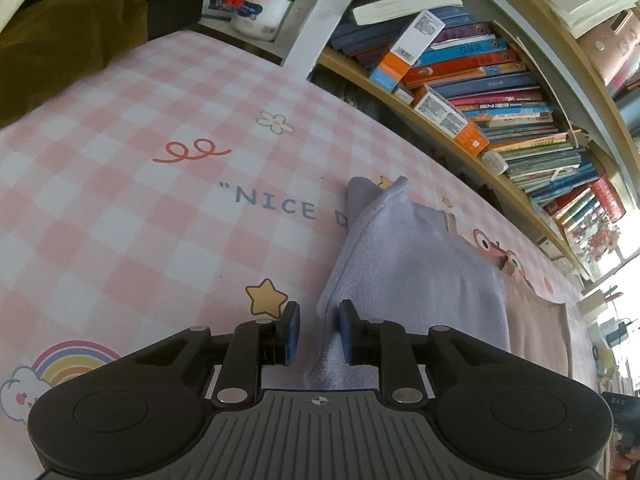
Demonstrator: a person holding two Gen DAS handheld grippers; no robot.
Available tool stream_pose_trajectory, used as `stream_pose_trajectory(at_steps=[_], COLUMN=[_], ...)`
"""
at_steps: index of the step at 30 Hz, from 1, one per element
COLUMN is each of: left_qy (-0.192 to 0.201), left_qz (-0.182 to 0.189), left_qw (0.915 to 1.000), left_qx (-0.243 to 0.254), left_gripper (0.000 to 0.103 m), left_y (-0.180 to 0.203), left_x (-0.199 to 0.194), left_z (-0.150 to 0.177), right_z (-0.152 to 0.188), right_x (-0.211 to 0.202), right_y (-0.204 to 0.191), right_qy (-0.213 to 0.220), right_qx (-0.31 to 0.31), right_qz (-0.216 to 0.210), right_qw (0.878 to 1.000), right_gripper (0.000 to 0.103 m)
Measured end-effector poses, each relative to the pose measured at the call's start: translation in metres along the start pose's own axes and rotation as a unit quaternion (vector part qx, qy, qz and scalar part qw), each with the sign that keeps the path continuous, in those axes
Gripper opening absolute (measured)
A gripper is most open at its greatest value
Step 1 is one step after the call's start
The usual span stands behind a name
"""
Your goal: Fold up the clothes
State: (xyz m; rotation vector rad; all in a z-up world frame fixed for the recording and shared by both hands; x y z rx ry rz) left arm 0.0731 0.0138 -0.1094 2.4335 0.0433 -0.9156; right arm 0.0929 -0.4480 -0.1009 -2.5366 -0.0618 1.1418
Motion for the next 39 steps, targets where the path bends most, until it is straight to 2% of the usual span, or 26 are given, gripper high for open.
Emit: stream_pose_trajectory(at_steps=[5,20,22,23,24,25,30,35,39], left_qy=[-0.012,0.015,0.016,0.015,0.015,0.017,0.03,0.023,0.03], left_qz=[0.013,-0.008,-0.007,-0.005,-0.002,0.0,0.01,0.015,0.012], left_qw=[0.9997,0.9998,0.9999,0.9999,0.9999,0.9998,0.9995,0.9996,0.9994], left_qx=[0.016,0.002,0.002,0.002,0.003,0.001,-0.009,-0.003,-0.008], left_gripper=[0.021,0.021,0.021,0.021,0.021,0.021,0.025,0.026,0.027], left_y=[0.012,-0.027,-0.033,-0.036,-0.038,-0.041,-0.046,-0.038,-0.027], left_x=[0.003,-0.032,-0.037,-0.04,-0.042,-0.046,-0.064,-0.074,-0.086], left_z=[0.006,-0.001,0.0,0.001,0.002,0.003,0.011,0.028,0.034], right_z=[0.0,0.017,0.018,0.018,0.019,0.019,0.028,0.049,0.056], right_x=[-0.001,0.0,-0.002,-0.004,-0.007,-0.013,-0.041,-0.06,-0.064], right_y=[-0.004,-0.055,-0.058,-0.059,-0.059,-0.06,-0.065,-0.07,-0.077], right_qy=[-0.006,-0.015,-0.009,-0.005,-0.001,0.006,0.024,0.027,0.036], right_qx=[-0.005,-0.049,-0.053,-0.053,-0.054,-0.059,-0.085,-0.112,-0.117], right_qz=[-0.001,-0.034,-0.025,-0.018,-0.016,-0.015,-0.001,0.016,0.02], right_qw=[1.0,0.998,0.998,0.998,0.998,0.998,0.996,0.993,0.992], right_gripper=[0.009,0.009,0.014,0.028,0.049,0.054,0.071,0.077,0.078])
Point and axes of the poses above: each gripper's, at about its wrist camera, not at the fingertips, and x roughly the way its jaws point, y to its right, z to its underside, the point moved 10 cm from there along x, roughly the way its jaws point, and after that the axes turned 6 degrees about y, right-handed, at the moved point
